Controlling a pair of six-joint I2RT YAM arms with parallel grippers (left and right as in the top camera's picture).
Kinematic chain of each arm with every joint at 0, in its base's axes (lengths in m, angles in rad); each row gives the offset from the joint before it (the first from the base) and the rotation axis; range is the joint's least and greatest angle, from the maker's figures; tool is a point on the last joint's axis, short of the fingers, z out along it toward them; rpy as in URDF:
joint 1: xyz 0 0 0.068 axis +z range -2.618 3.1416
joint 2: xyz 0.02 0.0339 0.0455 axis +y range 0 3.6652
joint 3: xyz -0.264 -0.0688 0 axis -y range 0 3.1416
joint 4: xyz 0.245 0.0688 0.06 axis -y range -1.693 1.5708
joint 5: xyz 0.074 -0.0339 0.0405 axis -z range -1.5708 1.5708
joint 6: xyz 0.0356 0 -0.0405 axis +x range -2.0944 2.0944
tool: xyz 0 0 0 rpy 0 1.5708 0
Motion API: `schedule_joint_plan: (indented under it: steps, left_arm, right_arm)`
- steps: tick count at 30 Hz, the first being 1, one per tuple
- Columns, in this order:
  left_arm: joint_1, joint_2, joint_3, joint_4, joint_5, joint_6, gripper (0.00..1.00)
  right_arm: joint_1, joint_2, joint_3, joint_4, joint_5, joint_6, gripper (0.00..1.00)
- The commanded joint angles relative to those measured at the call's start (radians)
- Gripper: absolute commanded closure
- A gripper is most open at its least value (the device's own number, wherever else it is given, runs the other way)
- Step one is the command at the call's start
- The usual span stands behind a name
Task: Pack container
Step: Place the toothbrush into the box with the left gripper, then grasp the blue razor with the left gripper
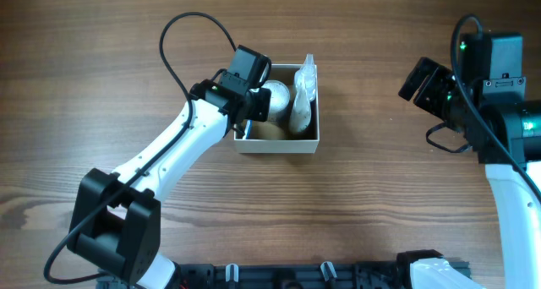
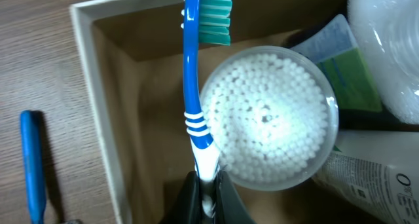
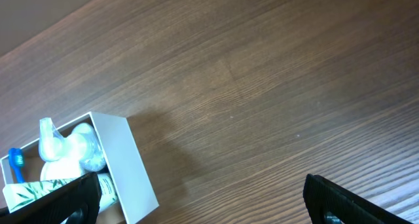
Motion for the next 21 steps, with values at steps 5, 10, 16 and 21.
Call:
schedule_joint_plan:
  steps: [5, 10, 16, 21]
  left_arm:
    - [0.001, -0.067, 0.0, -0.079, -0.039, -0.095, 0.74]
    - [0.013, -0.198, 0.0, -0.124, -0.044, -0.113, 0.55]
    - [0.263, -0.177, -0.024, -0.196, -0.108, -0.073, 0.28]
    - [0.366, 0.089, -0.037, -0.11, 0.026, 0.079, 0.34]
  right_arm:
    - [-0.003, 0.005, 0.004, 0.0, 0.003, 0.013, 0.0]
    - [-0.003, 0.005, 0.004, 0.0, 0.003, 0.013, 0.0]
    - [-0.003, 0.005, 0.004, 0.0, 0.003, 0.013, 0.0]
    - [-0.003, 0.005, 0.004, 0.0, 0.003, 0.013, 0.0]
